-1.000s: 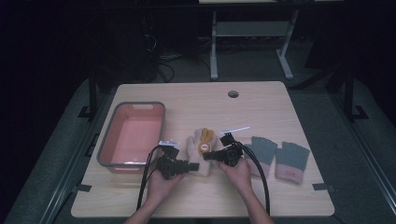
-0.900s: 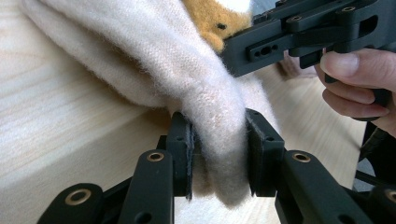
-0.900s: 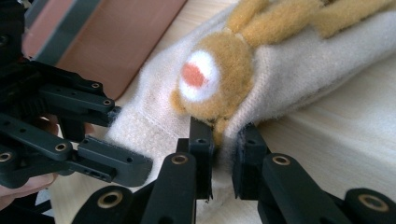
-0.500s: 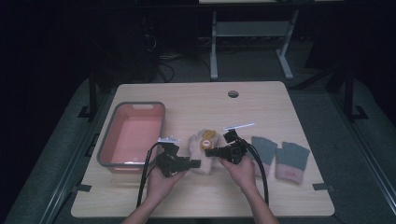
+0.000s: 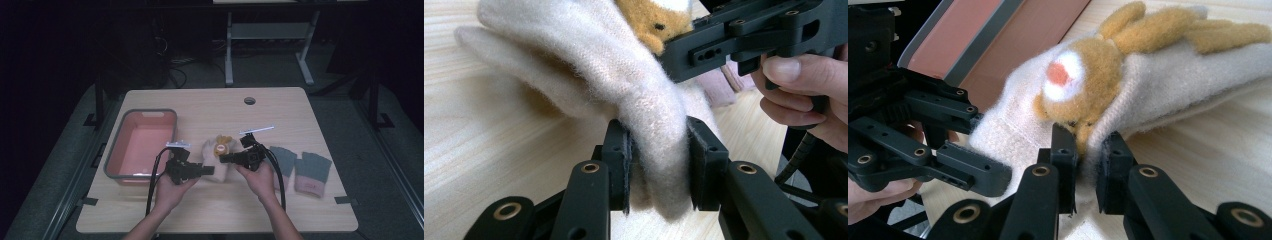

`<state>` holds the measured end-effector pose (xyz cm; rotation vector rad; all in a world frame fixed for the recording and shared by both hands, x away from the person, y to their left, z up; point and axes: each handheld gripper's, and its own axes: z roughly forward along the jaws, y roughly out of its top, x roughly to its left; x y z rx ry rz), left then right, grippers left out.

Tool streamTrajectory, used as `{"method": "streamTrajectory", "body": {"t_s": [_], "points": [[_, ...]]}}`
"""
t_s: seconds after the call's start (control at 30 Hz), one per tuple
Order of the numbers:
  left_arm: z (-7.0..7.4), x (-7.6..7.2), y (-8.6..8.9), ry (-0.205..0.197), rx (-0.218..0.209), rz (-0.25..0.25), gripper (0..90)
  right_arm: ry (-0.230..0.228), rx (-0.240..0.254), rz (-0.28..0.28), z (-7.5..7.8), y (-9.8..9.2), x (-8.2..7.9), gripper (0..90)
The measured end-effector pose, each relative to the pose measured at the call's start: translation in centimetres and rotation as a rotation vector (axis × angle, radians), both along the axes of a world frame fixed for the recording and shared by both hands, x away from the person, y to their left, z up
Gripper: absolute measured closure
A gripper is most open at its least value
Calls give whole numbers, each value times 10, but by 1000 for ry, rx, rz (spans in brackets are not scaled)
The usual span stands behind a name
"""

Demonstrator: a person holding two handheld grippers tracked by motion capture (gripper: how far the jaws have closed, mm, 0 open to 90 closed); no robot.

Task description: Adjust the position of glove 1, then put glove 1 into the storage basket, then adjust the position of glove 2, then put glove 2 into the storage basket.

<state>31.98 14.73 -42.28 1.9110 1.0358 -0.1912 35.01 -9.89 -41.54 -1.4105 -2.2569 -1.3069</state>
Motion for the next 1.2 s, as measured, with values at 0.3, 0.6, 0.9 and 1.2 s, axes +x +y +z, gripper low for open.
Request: {"method": "streamTrajectory", "body": {"t_s": [0.3,0.6,0.9,1.2], "points": [[8,0,3,-9,-3,-2,663,-9,-5,11,9,3,0,804],[13,0,2,-16,-16,-7,663,-22,-22,14,18,3,0,804],[20,1,3,-27,-19,-16,663,-30,-28,17,26,2,0,804],[28,1,9,-30,-33,-7,664,-33,-17,26,34,6,1,804]]}}
